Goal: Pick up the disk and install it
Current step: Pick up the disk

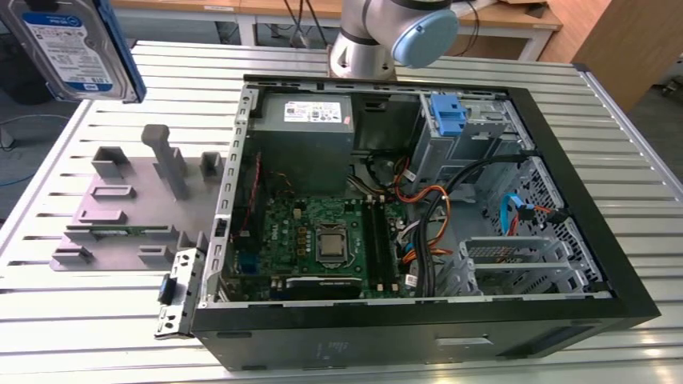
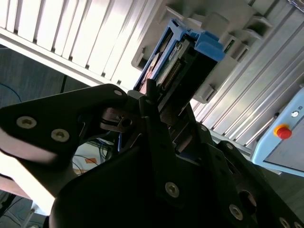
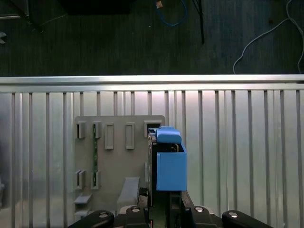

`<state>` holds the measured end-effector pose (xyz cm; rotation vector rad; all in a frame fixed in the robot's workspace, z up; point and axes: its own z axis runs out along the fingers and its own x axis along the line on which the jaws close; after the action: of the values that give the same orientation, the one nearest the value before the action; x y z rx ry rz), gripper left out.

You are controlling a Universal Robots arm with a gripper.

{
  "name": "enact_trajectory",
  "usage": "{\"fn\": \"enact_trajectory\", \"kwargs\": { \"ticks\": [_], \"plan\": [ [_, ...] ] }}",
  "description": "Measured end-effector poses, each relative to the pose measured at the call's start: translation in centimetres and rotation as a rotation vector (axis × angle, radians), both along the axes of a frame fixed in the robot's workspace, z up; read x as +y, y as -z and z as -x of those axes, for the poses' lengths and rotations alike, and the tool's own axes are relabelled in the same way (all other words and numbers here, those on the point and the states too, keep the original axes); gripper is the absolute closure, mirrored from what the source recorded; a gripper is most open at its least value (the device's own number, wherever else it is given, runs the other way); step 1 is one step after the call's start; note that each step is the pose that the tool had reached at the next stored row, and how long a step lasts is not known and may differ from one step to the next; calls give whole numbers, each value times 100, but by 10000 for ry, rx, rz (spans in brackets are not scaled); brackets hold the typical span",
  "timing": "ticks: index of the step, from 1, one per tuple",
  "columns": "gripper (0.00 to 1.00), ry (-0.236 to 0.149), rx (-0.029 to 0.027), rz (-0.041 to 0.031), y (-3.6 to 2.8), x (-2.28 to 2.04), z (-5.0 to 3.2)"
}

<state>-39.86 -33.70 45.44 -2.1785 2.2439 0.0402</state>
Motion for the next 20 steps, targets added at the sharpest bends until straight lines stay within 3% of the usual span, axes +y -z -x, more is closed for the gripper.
{"fn": "enact_trajectory", "kwargs": {
  "ticks": [5,20],
  "plan": [
    [65,-1,0,0,-64,0,0],
    [65,0,1,1,-97,0,0]
  ]
}}
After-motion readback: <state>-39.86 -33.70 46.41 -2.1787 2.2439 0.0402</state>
